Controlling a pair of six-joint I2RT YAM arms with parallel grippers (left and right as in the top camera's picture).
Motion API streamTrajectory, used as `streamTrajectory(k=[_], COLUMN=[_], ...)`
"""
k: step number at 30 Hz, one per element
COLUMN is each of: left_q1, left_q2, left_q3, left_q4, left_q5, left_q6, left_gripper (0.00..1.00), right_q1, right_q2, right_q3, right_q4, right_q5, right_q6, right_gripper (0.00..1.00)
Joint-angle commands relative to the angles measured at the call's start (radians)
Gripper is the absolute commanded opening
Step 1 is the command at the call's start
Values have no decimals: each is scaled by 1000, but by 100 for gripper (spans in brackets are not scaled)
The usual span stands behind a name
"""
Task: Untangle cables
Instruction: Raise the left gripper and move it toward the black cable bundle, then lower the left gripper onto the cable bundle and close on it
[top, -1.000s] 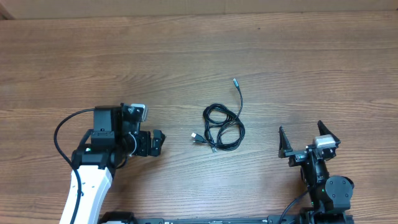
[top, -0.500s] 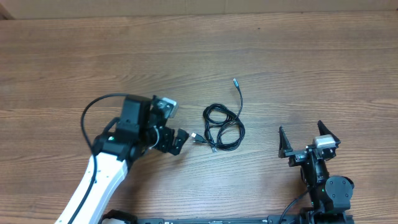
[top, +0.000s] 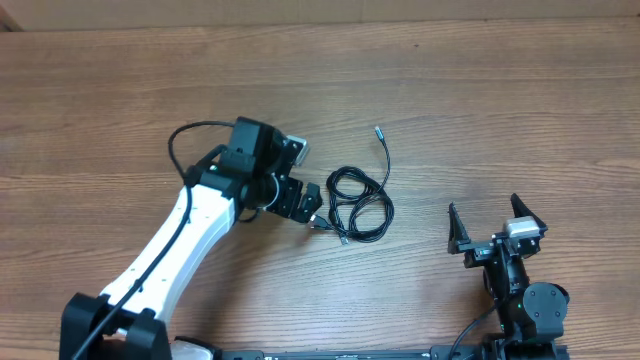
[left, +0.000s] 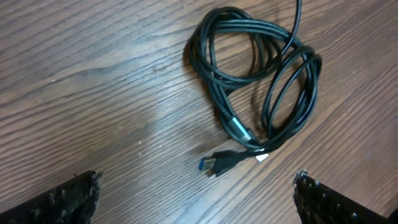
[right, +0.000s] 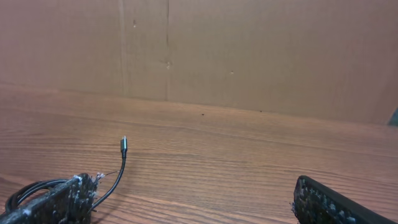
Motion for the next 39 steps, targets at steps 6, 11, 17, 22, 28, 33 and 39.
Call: streamTrajectory(k=[6, 11, 17, 22, 28, 33, 39], left_q1=[-101, -113, -113, -113, -113, -113, -116], left_q2=[14, 14, 14, 14, 17, 17, 33], left_q3=[61, 60, 60, 60, 61, 61, 93], left_q4=[-7, 17, 30, 65, 60, 65, 84], left_q5=[-5, -6, 1, -36, -162, -227, -245], left_q6=[-65, -65, -68, -199, -424, -513, -552], left_gripper=[100, 100, 100, 96, 98, 96, 98], right_q1=[4, 4, 4, 4, 4, 4, 4], right_q2=[-2, -2, -2, -2, -2, -2, -2], right_q3=[-10, -10, -10, -10, -10, -10, -10], right_q4=[5, 5, 5, 5, 5, 5, 5], right_q5=[9, 9, 9, 9, 9, 9, 9], right_q6=[-4, -4, -4, -4, -4, -4, -4], right_gripper=[100, 100, 100, 100, 100, 100, 100])
